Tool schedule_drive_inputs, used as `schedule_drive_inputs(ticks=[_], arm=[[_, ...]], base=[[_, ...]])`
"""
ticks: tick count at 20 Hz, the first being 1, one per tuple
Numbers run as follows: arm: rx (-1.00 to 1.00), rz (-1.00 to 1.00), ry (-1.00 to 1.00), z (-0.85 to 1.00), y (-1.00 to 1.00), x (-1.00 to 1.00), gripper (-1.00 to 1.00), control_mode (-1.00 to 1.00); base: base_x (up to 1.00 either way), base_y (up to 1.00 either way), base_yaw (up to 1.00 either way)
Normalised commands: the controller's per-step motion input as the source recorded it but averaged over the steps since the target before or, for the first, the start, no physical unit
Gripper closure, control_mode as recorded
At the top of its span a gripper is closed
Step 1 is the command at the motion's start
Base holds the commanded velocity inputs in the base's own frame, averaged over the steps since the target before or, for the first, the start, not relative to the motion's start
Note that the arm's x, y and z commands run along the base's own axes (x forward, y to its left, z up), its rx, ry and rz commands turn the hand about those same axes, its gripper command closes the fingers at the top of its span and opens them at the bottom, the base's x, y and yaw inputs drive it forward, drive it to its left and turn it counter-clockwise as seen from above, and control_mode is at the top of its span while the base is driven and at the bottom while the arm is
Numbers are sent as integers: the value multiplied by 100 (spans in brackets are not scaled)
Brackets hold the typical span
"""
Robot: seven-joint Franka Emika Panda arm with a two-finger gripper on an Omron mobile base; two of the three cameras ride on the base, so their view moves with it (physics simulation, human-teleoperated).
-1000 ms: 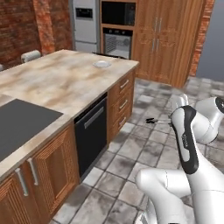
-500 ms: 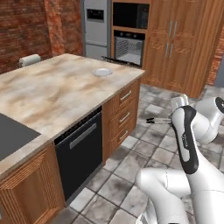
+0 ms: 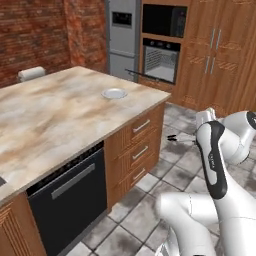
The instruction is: Pick up the tongs from the counter and place them near the plate next to the oven.
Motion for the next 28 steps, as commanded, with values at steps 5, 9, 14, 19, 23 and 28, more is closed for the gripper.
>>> schedule_drive_inputs(ticks=[5,9,14,19,23,28], arm=[[0,0,0,0,0,0,100,100],[0,0,0,0,0,0,100,100],[0,0,0,0,0,0,100,100],[0,0,0,0,0,0,100,100],[0,0,0,0,0,0,100,100],[0,0,0,0,0,0,100,100]], base=[[100,-49,28],[100,-39,34],[100,-45,38],[98,-47,40],[82,-29,55],[59,-21,67]])
